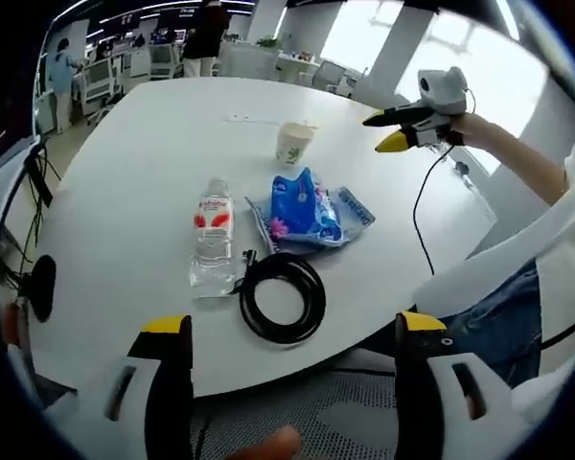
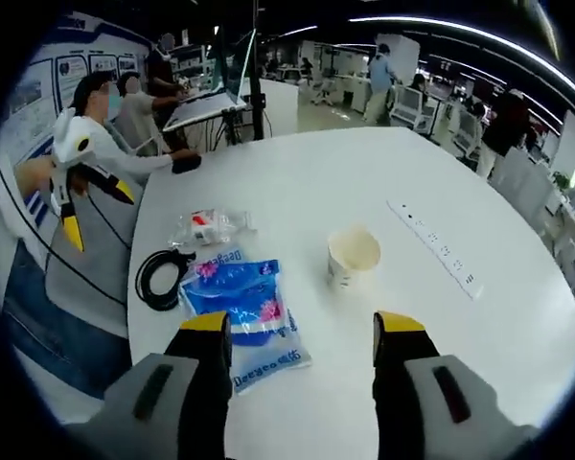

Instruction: Arrange the tabletop items into an orderly group along one side of the table until the central work area is clear of visible clutter.

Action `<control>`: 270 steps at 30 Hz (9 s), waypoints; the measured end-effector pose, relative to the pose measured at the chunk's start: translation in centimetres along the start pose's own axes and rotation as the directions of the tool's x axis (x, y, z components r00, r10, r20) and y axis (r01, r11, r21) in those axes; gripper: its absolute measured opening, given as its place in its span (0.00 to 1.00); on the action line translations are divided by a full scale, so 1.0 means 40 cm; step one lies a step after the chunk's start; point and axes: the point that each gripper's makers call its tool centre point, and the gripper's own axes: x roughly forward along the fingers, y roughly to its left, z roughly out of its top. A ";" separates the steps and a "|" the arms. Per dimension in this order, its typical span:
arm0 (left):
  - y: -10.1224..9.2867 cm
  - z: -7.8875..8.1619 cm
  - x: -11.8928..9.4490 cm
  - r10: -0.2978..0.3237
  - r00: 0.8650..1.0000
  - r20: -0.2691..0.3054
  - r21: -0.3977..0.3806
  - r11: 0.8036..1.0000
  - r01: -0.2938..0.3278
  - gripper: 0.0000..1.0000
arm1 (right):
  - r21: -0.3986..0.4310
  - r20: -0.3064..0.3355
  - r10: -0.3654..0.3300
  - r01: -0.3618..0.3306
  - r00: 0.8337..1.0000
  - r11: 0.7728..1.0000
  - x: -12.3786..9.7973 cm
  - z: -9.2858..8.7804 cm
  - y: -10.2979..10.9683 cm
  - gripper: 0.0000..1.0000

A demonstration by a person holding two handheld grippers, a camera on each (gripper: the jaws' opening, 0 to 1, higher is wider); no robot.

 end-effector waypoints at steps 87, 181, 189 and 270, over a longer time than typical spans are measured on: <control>0.238 0.289 0.354 0.139 0.989 -0.052 -0.112 0.983 -0.144 0.66 | 0.642 0.111 -0.052 -0.032 0.992 0.766 -0.109 -0.279 -0.029 0.51; 0.092 0.782 0.274 0.119 0.908 0.403 0.055 0.987 -0.154 0.19 | 0.751 0.236 -0.192 -0.053 0.953 0.659 -0.156 -0.293 -0.090 0.43; 0.084 0.753 0.328 0.138 0.924 0.357 0.057 0.984 -0.169 0.19 | 0.759 0.225 -0.201 -0.042 0.953 0.650 -0.159 -0.309 -0.093 0.43; 0.067 0.654 0.300 0.329 0.825 0.459 -0.074 0.940 -0.333 0.81 | 0.795 0.290 -0.179 -0.133 0.940 0.592 -0.161 -0.367 -0.040 0.43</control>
